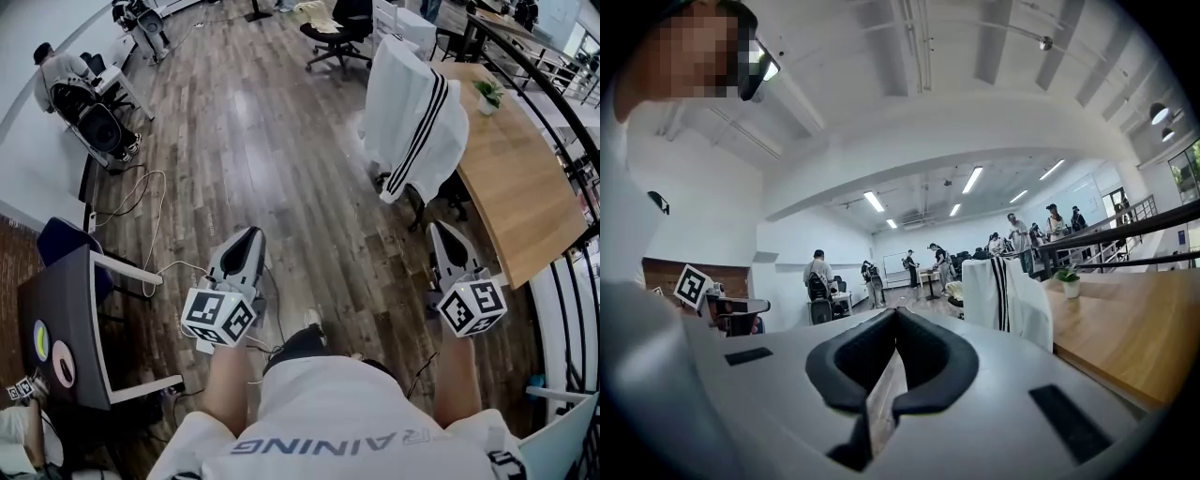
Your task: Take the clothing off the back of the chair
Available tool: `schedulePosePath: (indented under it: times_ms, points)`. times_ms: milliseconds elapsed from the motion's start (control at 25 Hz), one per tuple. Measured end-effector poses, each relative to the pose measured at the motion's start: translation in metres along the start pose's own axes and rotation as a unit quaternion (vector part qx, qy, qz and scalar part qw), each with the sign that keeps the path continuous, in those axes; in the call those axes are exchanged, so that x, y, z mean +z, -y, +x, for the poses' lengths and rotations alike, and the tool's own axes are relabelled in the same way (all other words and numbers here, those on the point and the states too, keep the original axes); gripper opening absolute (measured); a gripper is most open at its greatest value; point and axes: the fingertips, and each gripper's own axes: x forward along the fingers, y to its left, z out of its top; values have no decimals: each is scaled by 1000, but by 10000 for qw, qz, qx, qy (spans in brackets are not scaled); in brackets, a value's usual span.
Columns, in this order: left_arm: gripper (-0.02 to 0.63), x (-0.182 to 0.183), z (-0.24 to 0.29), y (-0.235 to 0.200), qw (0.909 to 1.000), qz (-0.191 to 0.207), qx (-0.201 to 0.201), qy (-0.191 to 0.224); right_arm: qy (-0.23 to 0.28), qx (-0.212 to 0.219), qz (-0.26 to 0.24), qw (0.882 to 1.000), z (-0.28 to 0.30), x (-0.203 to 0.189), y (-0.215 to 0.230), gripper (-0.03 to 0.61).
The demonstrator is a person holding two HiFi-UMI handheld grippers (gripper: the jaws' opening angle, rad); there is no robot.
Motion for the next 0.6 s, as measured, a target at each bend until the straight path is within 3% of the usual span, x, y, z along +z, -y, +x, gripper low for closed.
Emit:
schedulePosePath:
  times_ms: [280,600]
  points:
    - [51,26,44,-73,9999,50,-68,118,105,-89,-148,9998,84,21,-11,23]
    - [51,40,73,-124,9997,2,-148,183,22,-213,-197,9996,143,22,-18,23]
